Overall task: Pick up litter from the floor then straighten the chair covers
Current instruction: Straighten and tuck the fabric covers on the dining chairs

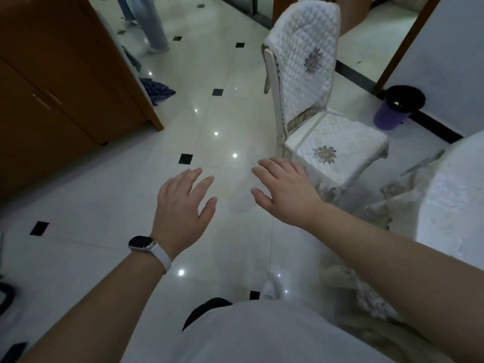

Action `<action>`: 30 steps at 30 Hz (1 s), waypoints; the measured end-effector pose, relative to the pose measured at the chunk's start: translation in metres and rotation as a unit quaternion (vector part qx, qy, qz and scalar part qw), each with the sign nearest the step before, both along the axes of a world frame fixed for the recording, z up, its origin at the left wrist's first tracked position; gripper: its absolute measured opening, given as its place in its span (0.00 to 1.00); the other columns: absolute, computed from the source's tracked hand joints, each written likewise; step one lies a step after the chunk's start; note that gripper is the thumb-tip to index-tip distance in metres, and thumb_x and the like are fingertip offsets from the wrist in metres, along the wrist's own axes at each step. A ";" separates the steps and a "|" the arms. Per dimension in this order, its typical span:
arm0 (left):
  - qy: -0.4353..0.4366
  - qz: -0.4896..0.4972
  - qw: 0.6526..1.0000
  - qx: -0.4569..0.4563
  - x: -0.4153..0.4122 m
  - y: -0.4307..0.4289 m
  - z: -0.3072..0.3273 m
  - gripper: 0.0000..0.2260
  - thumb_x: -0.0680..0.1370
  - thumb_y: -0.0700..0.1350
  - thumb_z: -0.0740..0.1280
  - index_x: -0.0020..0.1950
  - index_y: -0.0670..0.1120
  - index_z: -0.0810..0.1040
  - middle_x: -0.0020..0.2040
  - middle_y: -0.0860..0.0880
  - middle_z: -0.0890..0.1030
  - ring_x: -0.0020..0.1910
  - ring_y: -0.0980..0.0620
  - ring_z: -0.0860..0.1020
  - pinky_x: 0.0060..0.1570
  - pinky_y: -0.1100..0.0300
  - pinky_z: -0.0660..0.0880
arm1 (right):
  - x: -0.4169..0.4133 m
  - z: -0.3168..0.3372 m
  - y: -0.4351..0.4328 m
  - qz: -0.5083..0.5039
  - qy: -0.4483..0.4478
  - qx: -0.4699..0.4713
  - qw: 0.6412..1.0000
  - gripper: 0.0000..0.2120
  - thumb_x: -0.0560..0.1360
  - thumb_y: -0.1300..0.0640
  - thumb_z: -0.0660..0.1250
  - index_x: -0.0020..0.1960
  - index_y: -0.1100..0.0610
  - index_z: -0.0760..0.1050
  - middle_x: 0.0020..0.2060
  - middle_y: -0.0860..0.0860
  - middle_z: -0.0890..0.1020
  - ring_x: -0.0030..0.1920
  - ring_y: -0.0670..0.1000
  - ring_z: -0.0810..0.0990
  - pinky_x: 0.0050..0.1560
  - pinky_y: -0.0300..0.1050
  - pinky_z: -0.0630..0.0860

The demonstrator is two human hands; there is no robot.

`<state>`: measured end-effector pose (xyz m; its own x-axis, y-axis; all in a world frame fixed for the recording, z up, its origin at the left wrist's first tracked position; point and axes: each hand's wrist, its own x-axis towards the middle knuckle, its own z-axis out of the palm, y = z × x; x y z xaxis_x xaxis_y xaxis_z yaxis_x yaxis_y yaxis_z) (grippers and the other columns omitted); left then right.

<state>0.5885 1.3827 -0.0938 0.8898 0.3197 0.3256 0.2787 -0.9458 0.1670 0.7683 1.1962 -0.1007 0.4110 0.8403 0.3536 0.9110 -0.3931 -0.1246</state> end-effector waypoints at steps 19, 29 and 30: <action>-0.025 -0.050 0.998 -0.035 0.170 0.270 -0.032 0.19 0.79 0.52 0.63 0.67 0.46 0.77 0.67 0.43 0.75 0.67 0.42 0.72 0.65 0.44 0.67 | 0.142 0.002 0.244 -0.057 -0.005 -0.063 0.996 0.21 0.78 0.44 0.58 0.62 0.57 0.76 0.62 0.55 0.78 0.63 0.58 0.74 0.64 0.55 0.67; -0.023 -0.109 0.992 -0.064 0.254 0.378 -0.029 0.19 0.79 0.53 0.62 0.67 0.46 0.77 0.67 0.43 0.75 0.67 0.41 0.72 0.65 0.43 0.67 | 0.207 0.016 0.333 -0.127 -0.009 -0.069 0.989 0.22 0.78 0.43 0.57 0.63 0.57 0.75 0.62 0.56 0.78 0.63 0.59 0.74 0.64 0.55 0.67; -0.021 -0.114 0.991 -0.066 0.263 0.385 -0.030 0.19 0.79 0.53 0.62 0.67 0.46 0.77 0.67 0.43 0.75 0.67 0.41 0.72 0.65 0.43 0.67 | 0.218 0.018 0.338 -0.135 -0.009 -0.070 0.988 0.22 0.78 0.43 0.57 0.63 0.57 0.75 0.62 0.56 0.78 0.63 0.59 0.74 0.64 0.55 0.67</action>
<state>0.8519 1.7673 -0.1234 0.9303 0.1542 0.3329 0.0507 -0.9527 0.2997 0.9864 1.5338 -0.0832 0.6218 0.7416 0.2518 0.7718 -0.6348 -0.0363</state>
